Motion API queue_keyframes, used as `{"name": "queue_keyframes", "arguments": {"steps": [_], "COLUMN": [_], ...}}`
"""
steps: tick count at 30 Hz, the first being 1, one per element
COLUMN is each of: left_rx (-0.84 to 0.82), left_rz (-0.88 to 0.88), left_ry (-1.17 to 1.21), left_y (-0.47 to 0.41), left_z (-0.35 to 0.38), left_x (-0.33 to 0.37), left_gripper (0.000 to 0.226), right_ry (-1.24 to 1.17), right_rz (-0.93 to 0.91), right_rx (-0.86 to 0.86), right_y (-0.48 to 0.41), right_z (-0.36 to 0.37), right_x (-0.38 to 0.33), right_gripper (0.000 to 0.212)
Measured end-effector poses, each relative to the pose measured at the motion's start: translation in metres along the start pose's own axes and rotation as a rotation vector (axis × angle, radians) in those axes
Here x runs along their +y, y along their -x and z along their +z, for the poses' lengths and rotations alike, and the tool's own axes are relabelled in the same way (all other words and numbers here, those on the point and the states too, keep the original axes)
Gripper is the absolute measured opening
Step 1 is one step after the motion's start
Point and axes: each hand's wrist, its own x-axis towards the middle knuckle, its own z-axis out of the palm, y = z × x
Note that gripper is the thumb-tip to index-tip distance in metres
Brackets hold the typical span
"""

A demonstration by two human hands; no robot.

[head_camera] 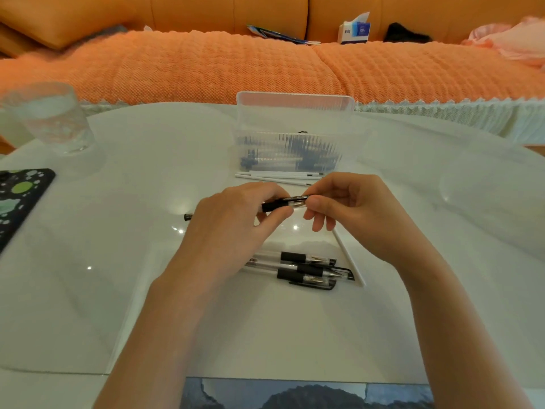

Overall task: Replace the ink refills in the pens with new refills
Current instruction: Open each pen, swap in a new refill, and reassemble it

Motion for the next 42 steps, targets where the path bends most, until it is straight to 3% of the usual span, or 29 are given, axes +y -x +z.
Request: {"name": "queue_keyframes", "arguments": {"steps": [6,23,32,42], "left_rx": [-0.003,0.111,-0.013,0.001], "left_rz": [-0.015,-0.07,-0.158,-0.191], "left_ry": [0.1,-0.034,-0.009,0.179], "left_y": [-0.002,-0.002,-0.002,-0.002], "left_z": [0.002,0.003,-0.002,-0.004], "left_x": [-0.003,-0.001,-0.012,-0.016], "left_gripper": [0.013,0.034,0.031,0.017], "right_ry": [0.001,-0.054,0.152,0.36], "right_rz": [-0.019,-0.079,0.05,0.127], "right_rx": [0.025,0.044,0.101,-0.199], "right_y": [0.001,0.001,0.001,0.002], "right_z": [0.003,0.005,-0.004,0.01], "right_x": [-0.001,-0.005,0.005,0.003], "right_gripper": [0.006,0.01,0.007,0.014]}}
